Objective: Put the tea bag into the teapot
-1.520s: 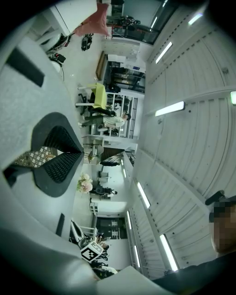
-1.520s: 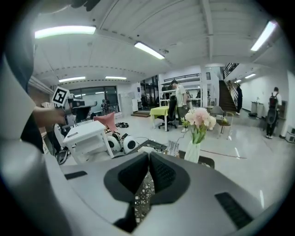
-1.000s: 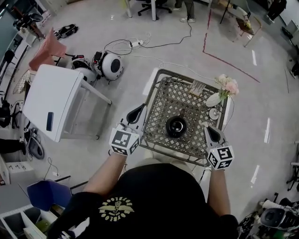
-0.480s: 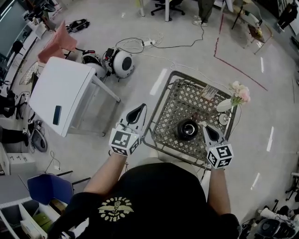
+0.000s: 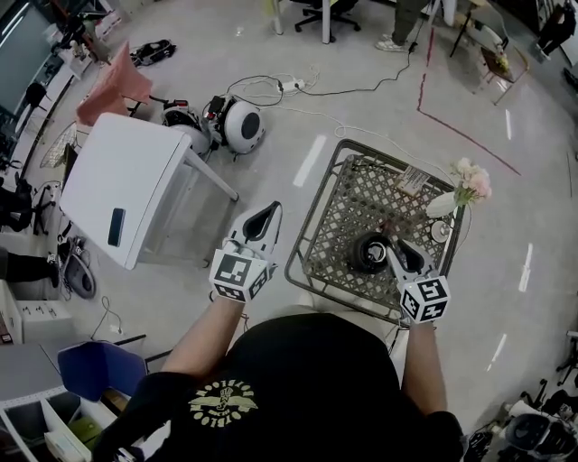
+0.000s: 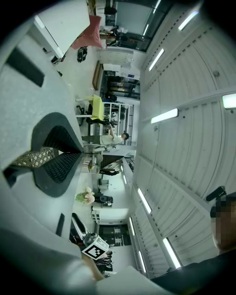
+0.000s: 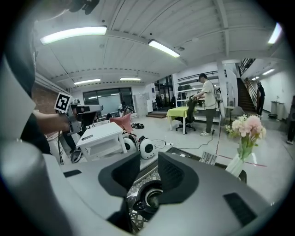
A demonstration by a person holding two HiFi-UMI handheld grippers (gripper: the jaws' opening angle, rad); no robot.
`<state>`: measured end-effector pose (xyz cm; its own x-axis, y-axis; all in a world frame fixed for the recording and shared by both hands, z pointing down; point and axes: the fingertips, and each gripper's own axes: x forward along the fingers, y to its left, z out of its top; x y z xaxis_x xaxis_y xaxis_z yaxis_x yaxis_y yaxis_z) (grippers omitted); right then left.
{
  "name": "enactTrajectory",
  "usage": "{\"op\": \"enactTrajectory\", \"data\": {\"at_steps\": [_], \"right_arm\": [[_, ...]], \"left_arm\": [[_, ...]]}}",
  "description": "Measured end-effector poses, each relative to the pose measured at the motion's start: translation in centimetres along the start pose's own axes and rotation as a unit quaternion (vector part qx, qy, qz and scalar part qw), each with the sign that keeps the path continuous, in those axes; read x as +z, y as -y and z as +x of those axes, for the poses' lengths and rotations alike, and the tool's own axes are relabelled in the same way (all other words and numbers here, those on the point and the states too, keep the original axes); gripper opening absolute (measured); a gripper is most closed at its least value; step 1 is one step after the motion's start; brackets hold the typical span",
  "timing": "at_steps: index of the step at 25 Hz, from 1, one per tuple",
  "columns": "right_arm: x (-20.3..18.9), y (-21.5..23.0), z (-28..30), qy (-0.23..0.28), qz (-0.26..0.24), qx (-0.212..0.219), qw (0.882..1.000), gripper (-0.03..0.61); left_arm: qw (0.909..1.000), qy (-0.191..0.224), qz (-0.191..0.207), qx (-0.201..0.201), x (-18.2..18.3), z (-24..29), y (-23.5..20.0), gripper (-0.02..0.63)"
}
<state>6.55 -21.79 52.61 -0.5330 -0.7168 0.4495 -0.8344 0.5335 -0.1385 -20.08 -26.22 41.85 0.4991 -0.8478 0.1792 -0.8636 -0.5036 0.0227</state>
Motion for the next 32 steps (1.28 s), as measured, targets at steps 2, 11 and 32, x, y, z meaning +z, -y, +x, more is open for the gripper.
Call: {"op": "enactTrajectory", "data": {"at_steps": [2, 11, 32], "right_arm": [[0.2, -0.2, -0.2, 0.004, 0.000, -0.001, 1.000, 0.107], [2.4, -1.2, -1.2, 0.030, -0.017, -0.020, 0.999, 0.011], [1.9, 4.7, -10.3, 0.069, 0.013, -0.100, 0.993, 0.009]], "left_arm": [[1.0000, -0.001, -0.001, -0.005, -0.1, 0.1, 0.1, -0.005], [0.9995, 0.006, -0.007, -0.031, 0.0, 0.5, 1.3, -0.005], [0.9958, 0.000, -0.002, -0.091, -0.1, 5.3, 9.4, -0.005]]}}
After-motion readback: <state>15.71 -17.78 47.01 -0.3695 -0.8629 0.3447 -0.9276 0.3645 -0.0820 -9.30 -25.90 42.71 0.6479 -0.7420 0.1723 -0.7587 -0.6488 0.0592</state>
